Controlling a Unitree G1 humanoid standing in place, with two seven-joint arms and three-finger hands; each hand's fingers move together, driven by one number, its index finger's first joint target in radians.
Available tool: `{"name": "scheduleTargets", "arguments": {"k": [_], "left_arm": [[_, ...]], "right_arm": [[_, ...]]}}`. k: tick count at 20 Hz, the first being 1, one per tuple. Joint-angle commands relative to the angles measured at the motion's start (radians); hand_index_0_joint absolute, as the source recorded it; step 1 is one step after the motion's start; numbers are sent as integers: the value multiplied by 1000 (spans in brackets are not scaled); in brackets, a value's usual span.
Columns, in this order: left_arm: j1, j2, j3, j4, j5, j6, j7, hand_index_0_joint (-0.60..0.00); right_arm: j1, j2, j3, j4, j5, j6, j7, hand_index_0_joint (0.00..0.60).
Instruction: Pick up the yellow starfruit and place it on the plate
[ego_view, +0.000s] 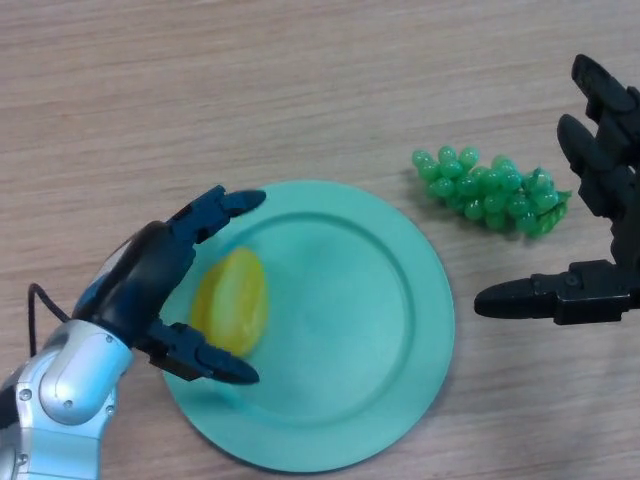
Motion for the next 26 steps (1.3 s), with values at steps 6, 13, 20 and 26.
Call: {"name": "scheduleTargets", "arguments": {"k": [6,13,20,26], "left_arm": [[-75,7,93,-169,-171,-14,171,0],[-53,15,186,-351,-635,152,328,0],[-44,48,233,-312,-662,99,327,0],[-43,39,203,-322,-642,127,318,0]], "right_arm": [[-62,-28,-58,-68,1,-96,-18,0],[-70,-24,-44,-62,1,-128,-26,0],[-79,-11,-17,-57,-3,-115,-31,0],[-83,-11,-13,-82,-4,-93,-38,0]]}}
